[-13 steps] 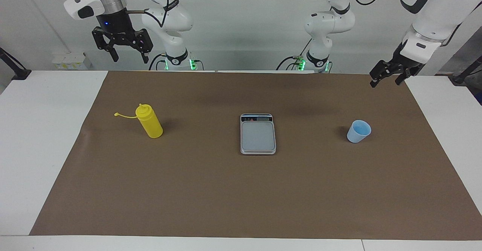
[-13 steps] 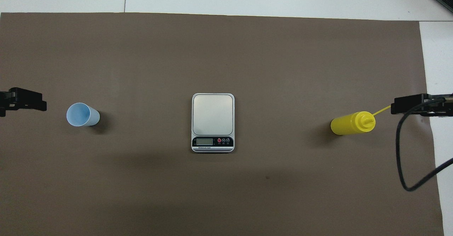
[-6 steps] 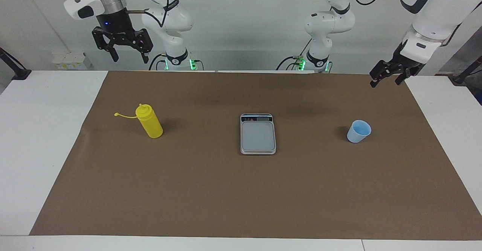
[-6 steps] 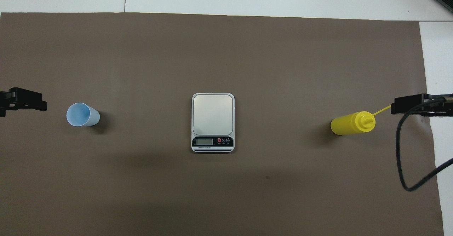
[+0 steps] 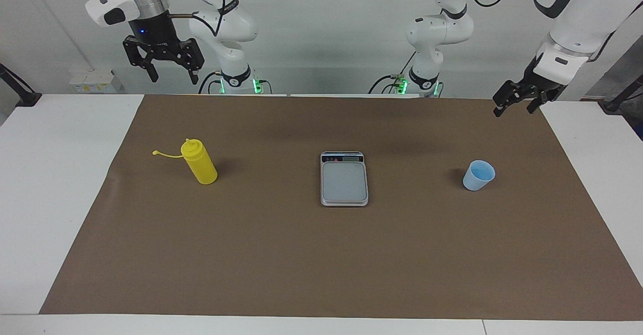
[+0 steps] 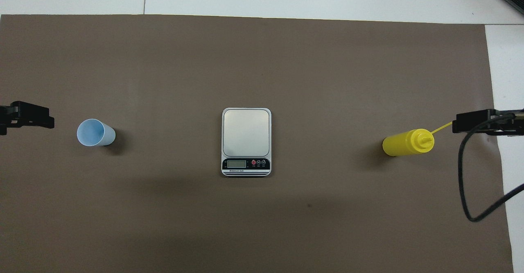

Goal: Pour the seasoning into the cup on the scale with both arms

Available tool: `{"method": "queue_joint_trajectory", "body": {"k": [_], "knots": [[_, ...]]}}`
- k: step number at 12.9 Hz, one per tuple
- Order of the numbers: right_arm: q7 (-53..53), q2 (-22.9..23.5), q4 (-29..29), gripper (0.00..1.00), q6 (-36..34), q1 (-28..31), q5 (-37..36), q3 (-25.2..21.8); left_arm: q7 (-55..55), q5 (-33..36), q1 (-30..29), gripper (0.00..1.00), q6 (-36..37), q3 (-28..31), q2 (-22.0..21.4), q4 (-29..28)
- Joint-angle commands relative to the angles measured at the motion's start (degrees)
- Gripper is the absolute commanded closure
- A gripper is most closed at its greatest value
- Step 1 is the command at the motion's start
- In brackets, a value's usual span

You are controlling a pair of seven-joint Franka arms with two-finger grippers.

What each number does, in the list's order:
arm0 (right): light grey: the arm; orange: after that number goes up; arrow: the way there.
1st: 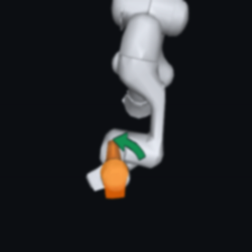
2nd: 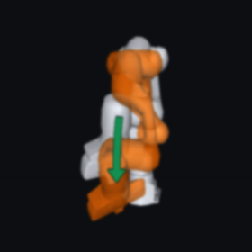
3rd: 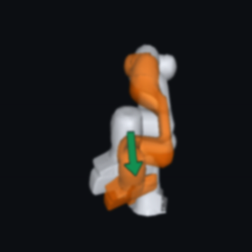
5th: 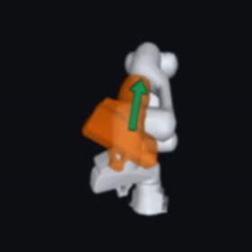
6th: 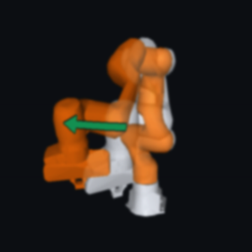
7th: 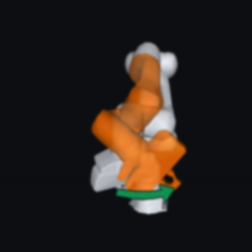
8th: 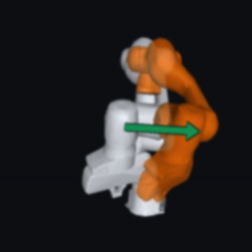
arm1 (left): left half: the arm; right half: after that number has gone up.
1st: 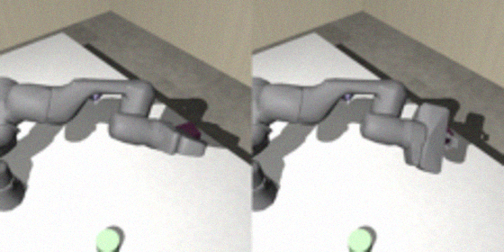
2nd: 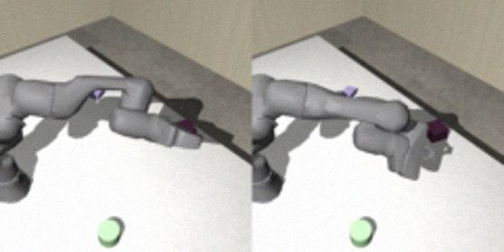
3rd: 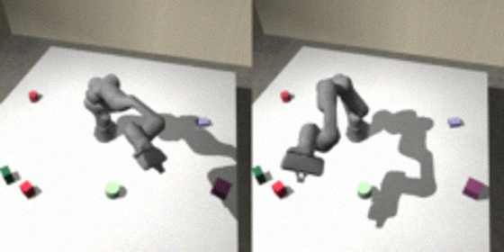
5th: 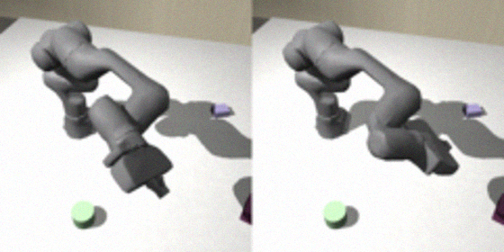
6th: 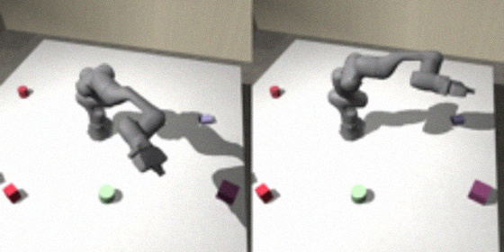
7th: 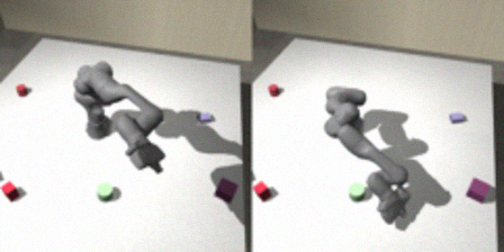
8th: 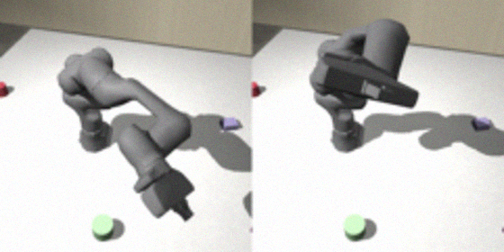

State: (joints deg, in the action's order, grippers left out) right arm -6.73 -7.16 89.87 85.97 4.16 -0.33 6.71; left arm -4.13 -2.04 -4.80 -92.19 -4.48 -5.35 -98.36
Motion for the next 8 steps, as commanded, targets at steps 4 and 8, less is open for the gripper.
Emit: {"method": "queue_joint_trajectory", "body": {"k": [4,8], "knots": [[-0.31,-0.75,0.13,0.0,-0.9,0.68,1.56,0.06,0.26,0.81,0.93,0.0,-8.6,-0.09,-5.88,-11.91],[-0.31,-0.75,0.13,0.0,-1.34,0.06,1.56,0.41,5.61,0.72,0.93,0.0,-18.53,-0.01,-6.96,-21.33]]}}
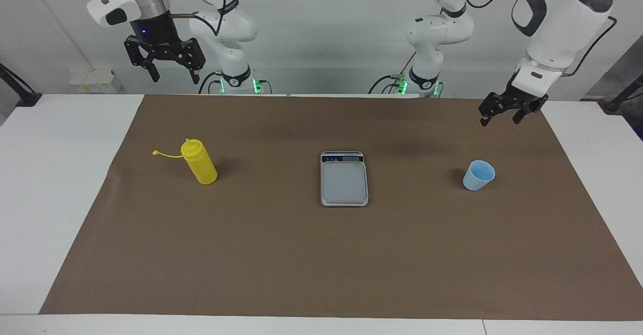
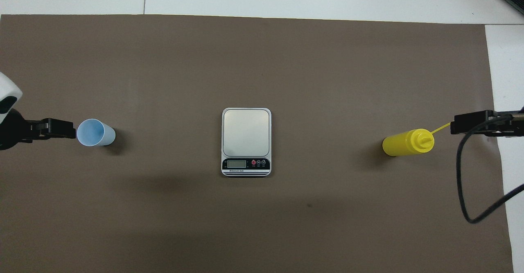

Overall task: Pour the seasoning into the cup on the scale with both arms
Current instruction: 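Reach the left gripper to the blue cup and close on it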

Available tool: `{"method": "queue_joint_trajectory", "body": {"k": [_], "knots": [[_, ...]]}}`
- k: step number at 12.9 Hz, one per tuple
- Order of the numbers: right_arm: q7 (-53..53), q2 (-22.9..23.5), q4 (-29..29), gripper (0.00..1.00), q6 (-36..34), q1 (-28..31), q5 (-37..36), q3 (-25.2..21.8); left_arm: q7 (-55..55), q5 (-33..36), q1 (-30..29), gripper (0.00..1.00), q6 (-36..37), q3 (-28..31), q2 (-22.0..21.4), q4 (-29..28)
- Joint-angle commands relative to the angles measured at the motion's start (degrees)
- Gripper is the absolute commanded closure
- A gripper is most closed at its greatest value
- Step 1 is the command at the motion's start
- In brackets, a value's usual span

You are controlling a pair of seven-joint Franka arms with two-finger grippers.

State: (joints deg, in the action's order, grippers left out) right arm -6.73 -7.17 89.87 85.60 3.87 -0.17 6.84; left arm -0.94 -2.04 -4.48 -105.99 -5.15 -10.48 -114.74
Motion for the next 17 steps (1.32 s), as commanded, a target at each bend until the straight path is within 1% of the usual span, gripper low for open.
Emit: {"method": "queue_joint_trajectory", "body": {"k": [1,2,4,5,7,8,10,12,14,15,17], "knots": [[-0.31,-0.74,0.13,0.0,-0.96,0.35,1.4,0.37,3.56,0.72,-0.08,0.0,-8.58,0.67,-0.87,-6.97],[-0.31,-0.83,0.05,0.0,-0.79,0.35,1.4,0.37,3.84,0.72,-0.18,0.0,-12.62,0.76,0.62,-9.08],[-0.31,-0.92,0.05,0.0,0.35,0.26,1.4,0.37,2.97,0.72,0.17,0.0,-18.26,0.76,6.41,-9.45],[-0.22,-0.48,-0.3,0.0,2.45,0.44,1.4,0.37,2.27,0.72,0.26,0.0,-19.42,0.76,7.31,-9.45],[-0.13,-0.22,-0.57,0.0,0.72,1.23,3.06,-0.07,0.85,0.81,0.7,0.0,-21.18,0.67,8.01,-9.45],[-0.13,-0.04,-0.74,0.0,0.53,1.4,3.42,-0.16,1.29,0.72,0.7,0.0,-23.36,0.67,9.41,-9.54],[-0.04,1.62,-2.23,0.0,0.27,1.49,3.16,0.02,1.38,0.81,0.79,0.0,-24.44,0.58,9.51,-9.98],[0.13,4.43,-3.73,0.0,0.53,1.4,2.55,0.11,1.29,0.72,1.05,0.0,-24.97,0.58,9.25,-11.12],[3.11,6.1,-4.26,0.0,1.58,1.32,1.76,0.11,0.85,0.72,2.02,0.0,-25.06,0.58,9.07,-11.38],[3.64,6.11,-4.17,0.0,2.81,1.14,1.4,0.19,0.85,0.72,2.02,0.0,-25.06,0.58,8.9,-12.17],[3.47,5.85,-3.82,0.0,2.82,0.79,1.31,0.11,0.85,0.72,2.1,0.0,-25.32,0.58,8.55,-13.4]]}}
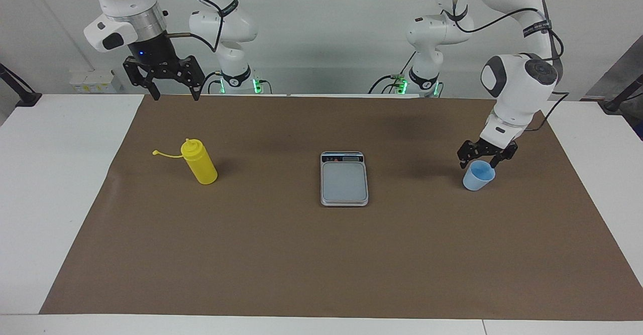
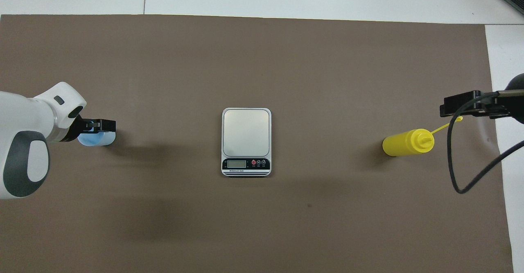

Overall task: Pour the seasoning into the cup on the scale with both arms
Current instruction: 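Reach the left gripper to the blue cup and close on it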

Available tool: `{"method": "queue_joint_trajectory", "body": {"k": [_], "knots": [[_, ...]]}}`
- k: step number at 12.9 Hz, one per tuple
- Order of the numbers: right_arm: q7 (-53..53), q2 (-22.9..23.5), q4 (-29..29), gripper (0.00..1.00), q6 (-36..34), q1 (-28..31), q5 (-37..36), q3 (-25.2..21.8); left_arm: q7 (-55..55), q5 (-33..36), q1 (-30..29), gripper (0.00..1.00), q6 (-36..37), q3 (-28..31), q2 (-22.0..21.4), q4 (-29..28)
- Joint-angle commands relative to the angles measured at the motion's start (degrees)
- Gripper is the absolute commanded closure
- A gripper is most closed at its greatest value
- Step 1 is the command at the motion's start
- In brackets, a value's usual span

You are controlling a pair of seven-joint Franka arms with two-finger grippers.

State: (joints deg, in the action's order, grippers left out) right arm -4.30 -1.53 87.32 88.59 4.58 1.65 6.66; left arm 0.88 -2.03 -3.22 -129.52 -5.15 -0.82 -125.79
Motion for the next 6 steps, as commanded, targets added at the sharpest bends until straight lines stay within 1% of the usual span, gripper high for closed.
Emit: {"method": "queue_joint_trajectory", "body": {"k": [1,3,6], "knots": [[1.23,-0.22,-1.01,0.0,-0.08,0.34,-0.24,0.37,-0.97,0.71,0.84,0.0,-2.48,0.58,-1.2,-3.05],[0.88,-0.66,-0.83,0.0,-0.25,0.42,-0.07,0.37,-0.88,0.71,0.84,0.0,-2.93,0.58,-1.28,-3.94],[0.96,-3.03,-0.48,0.0,-1.05,0.51,0.37,0.2,-0.97,0.71,1.63,0.0,-3.71,0.58,-1.37,-4.73]]}}
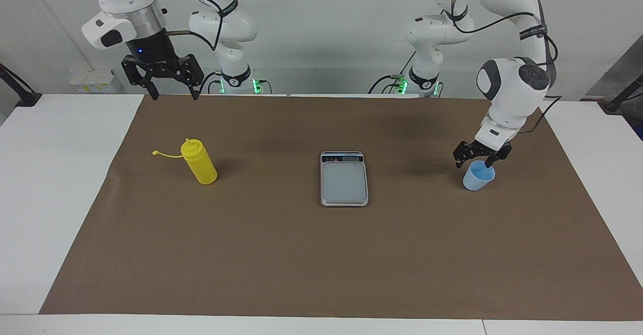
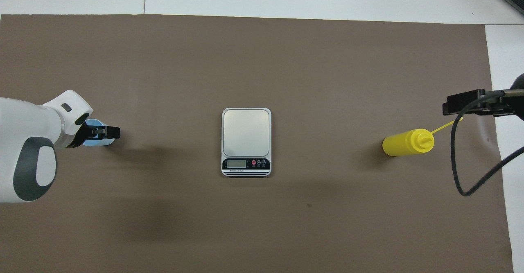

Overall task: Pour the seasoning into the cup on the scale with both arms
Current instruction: 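Reach the left gripper to the blue cup and close on it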

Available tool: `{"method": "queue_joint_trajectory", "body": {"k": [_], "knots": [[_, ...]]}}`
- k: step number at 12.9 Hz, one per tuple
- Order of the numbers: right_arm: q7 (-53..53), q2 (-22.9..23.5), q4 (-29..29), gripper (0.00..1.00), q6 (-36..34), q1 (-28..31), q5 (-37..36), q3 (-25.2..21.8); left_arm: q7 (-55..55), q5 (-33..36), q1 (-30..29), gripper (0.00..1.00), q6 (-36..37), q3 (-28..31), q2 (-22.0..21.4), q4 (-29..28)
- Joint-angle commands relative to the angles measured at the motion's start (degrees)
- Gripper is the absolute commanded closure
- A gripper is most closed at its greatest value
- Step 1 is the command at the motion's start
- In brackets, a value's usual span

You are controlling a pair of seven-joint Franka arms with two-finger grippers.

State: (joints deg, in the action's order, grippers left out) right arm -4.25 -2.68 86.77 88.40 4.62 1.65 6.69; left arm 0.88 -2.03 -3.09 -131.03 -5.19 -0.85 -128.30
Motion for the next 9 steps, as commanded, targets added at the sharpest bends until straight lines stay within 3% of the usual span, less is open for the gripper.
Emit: {"method": "queue_joint_trajectory", "body": {"k": [1,9], "knots": [[0.91,-2.68,0.15,0.0,-0.86,0.48,0.38,0.16,-0.97,0.71,1.51,0.0,-3.09,0.62,-1.61,-3.0],[0.91,-3.83,0.24,0.0,-0.95,0.57,0.38,-0.01,-0.97,0.71,1.51,0.0,-6.7,0.62,-1.44,-5.21]]}}
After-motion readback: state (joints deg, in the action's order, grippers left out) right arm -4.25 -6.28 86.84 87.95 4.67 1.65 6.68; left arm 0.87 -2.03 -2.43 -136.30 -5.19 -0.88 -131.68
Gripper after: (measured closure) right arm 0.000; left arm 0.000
